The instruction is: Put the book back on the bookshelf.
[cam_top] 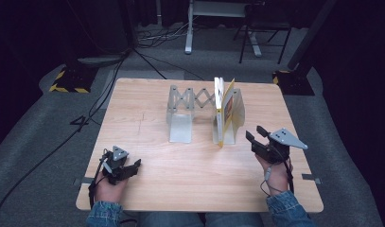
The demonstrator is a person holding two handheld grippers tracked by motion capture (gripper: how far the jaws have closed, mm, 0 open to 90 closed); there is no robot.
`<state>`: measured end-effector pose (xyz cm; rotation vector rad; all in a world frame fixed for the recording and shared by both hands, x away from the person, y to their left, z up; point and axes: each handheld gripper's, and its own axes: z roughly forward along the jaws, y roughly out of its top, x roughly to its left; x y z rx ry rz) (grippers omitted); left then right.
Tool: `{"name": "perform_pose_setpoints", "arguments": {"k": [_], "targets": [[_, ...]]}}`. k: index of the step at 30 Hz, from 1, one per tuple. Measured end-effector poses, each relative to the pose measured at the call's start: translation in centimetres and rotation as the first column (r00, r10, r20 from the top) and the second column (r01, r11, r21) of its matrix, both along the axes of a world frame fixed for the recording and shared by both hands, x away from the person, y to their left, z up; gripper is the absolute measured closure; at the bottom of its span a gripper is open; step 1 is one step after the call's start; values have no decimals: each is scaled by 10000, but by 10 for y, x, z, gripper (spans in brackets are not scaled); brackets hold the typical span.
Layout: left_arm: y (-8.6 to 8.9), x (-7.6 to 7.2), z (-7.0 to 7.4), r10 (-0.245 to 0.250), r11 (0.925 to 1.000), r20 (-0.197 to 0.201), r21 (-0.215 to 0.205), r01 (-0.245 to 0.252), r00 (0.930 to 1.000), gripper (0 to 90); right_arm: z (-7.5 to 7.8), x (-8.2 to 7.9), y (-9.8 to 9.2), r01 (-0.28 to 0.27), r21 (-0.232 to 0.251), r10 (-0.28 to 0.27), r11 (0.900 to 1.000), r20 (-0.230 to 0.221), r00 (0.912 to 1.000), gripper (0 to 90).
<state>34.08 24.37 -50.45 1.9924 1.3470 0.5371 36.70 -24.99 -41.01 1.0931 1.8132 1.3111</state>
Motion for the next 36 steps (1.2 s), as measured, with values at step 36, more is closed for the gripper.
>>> {"name": "perform_pose_setpoints", "arguments": {"k": [36], "targets": [[3, 8, 0, -146, 9999, -35, 48, 146, 9999, 332, -59, -13, -122, 569, -840, -768, 9948, -2567, 9634, 354]]}}
